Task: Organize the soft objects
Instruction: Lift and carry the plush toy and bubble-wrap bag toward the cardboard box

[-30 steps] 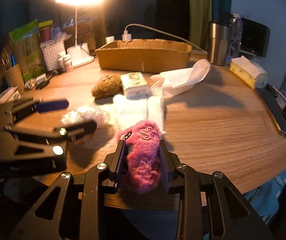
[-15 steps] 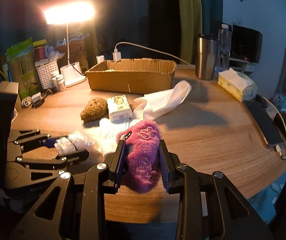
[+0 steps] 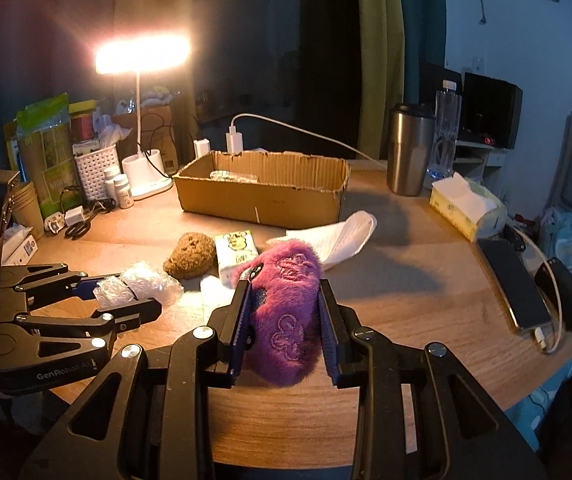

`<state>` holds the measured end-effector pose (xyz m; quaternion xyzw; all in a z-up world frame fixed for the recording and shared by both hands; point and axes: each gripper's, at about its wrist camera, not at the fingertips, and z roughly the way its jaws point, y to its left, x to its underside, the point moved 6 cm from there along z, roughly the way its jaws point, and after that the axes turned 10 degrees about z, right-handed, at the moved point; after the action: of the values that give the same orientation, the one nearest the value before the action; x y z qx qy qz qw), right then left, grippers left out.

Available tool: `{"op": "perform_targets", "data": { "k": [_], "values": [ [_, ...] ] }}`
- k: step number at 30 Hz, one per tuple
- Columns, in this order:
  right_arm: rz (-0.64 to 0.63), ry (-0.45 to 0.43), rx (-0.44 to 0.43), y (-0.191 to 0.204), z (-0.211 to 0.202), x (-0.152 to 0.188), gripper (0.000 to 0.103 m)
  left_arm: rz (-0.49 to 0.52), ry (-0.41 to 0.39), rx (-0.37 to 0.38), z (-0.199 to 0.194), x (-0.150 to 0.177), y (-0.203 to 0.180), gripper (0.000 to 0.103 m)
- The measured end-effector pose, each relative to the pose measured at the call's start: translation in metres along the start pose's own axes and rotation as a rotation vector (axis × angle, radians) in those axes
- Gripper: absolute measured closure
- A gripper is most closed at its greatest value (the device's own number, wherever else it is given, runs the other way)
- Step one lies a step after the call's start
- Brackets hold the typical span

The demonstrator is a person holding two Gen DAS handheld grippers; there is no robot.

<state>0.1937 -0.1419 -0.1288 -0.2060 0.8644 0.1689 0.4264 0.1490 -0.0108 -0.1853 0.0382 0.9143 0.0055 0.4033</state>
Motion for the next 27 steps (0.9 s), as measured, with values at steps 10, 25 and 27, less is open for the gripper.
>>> {"op": "perform_targets", "data": {
  "k": [10, 25, 27],
  "values": [
    [-0.029, -0.04, -0.007, 0.012, -0.005, -0.022, 0.069, 0.012, -0.117, -0.008, -0.027, -0.027, 0.008, 0.062],
    [-0.055, -0.115, -0.001, 0.024, -0.016, -0.057, 0.069, -0.005, -0.269, -0.013, -0.064, -0.064, 0.027, 0.062],
    [-0.057, -0.126, 0.001, 0.025, -0.018, -0.062, 0.069, -0.004, -0.281, -0.014, -0.067, -0.068, 0.026, 0.062]
  ]
}}
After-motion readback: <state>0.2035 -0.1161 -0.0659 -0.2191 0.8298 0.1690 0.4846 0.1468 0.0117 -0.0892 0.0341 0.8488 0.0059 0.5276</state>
